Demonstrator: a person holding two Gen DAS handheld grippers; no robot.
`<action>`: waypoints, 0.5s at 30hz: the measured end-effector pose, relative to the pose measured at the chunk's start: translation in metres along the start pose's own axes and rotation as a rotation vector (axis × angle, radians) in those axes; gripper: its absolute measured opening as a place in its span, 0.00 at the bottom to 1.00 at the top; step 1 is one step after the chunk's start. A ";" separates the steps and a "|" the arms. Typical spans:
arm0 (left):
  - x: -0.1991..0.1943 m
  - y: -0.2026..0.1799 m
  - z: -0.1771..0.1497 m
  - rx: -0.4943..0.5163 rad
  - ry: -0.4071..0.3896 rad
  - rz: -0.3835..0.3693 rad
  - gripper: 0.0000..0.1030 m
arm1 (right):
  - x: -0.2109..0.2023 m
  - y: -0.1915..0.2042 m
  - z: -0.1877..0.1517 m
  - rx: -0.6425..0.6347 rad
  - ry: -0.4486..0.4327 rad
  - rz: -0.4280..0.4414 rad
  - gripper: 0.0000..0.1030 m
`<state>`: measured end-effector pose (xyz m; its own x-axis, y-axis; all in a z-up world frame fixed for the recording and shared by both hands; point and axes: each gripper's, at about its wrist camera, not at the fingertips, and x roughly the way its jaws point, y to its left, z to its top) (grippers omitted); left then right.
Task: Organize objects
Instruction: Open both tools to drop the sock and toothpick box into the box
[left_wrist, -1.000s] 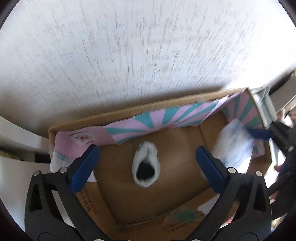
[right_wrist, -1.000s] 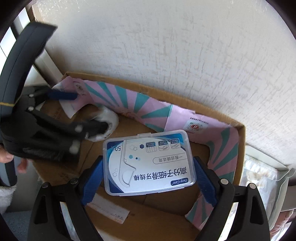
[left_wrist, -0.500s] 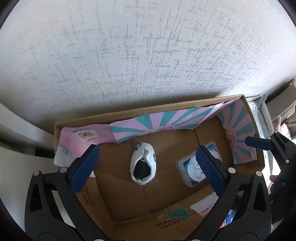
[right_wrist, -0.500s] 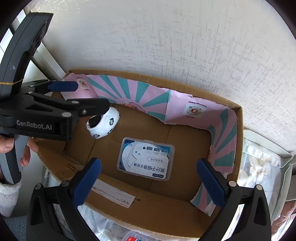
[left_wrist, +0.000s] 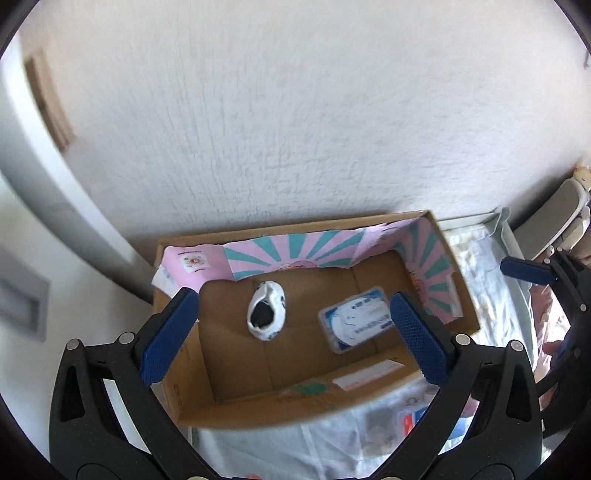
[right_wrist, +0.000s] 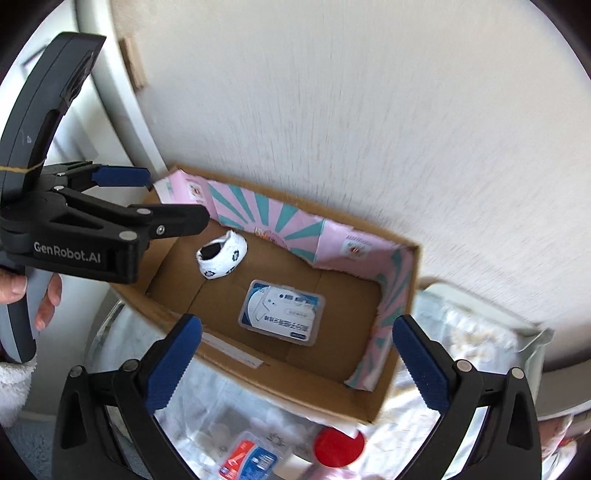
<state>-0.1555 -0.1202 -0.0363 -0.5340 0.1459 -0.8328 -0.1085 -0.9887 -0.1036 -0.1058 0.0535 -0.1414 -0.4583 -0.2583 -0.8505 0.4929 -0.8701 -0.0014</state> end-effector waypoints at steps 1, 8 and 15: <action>-0.009 -0.004 -0.002 0.002 -0.016 0.004 1.00 | -0.008 -0.001 -0.003 -0.004 -0.011 -0.003 1.00; -0.060 -0.043 -0.031 -0.025 -0.130 0.032 1.00 | -0.061 -0.023 -0.031 0.060 -0.091 0.039 1.00; -0.088 -0.076 -0.070 -0.077 -0.174 0.027 1.00 | -0.111 -0.052 -0.079 0.093 -0.152 0.002 1.00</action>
<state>-0.0412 -0.0603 0.0067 -0.6735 0.1166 -0.7299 -0.0316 -0.9911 -0.1292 -0.0221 0.1603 -0.0882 -0.5674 -0.3145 -0.7610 0.4265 -0.9028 0.0551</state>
